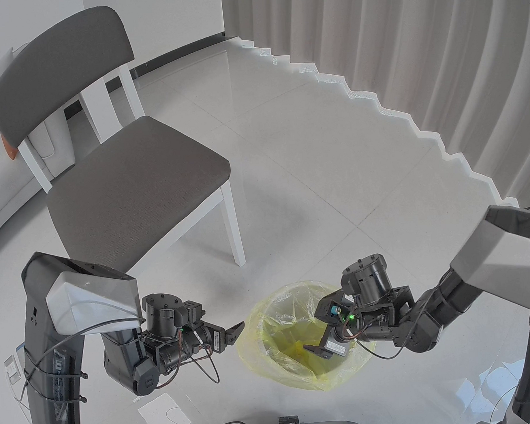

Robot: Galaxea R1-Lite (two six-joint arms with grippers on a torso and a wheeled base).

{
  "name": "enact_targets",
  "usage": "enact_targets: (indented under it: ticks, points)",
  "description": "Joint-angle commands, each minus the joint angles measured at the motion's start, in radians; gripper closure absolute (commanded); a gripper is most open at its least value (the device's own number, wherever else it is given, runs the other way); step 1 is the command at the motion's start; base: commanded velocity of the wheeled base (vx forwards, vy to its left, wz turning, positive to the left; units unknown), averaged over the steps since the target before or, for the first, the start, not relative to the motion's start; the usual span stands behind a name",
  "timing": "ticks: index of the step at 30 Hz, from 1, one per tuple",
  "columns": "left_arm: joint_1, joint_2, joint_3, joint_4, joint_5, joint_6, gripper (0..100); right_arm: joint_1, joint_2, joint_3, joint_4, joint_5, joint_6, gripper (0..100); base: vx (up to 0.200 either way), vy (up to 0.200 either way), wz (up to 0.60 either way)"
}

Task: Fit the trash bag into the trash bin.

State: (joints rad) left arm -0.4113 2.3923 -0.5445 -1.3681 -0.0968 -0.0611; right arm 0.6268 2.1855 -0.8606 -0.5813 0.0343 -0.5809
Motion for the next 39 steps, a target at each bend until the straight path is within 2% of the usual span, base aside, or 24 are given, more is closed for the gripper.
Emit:
enact_targets:
  ticks: [1,12,17,18,23,38,39]
  points:
    - [-0.009,-0.002,0.003,-0.002,0.006,-0.002,0,-0.004,0.145,-0.064,0.000,-0.091,-0.056,0,0.000,0.000,0.00]
    - [0.000,0.001,0.011,-0.023,0.006,-0.002,0,-0.002,0.226,-0.192,0.046,-0.172,-0.080,0,0.000,0.000,0.00]
    - [0.006,0.005,0.020,-0.032,0.005,-0.002,0,0.005,0.217,-0.202,0.057,-0.180,-0.080,0,0.000,0.000,0.00]
    - [0.006,0.005,0.020,-0.032,0.005,-0.002,0,0.007,0.218,-0.205,0.060,-0.180,-0.080,100,0.000,0.000,0.00]
    - [0.005,0.005,0.020,-0.032,0.005,-0.002,0,0.008,0.224,-0.219,0.063,-0.217,-0.079,100,0.000,0.000,0.00]
    - [0.003,0.008,0.020,-0.032,0.005,0.000,0,0.014,0.214,-0.239,0.092,-0.218,-0.085,100,0.000,0.000,0.00]
    - [0.003,0.008,0.020,-0.032,0.005,0.000,0,0.016,0.214,-0.242,0.098,-0.218,-0.085,0,0.000,0.000,0.00]
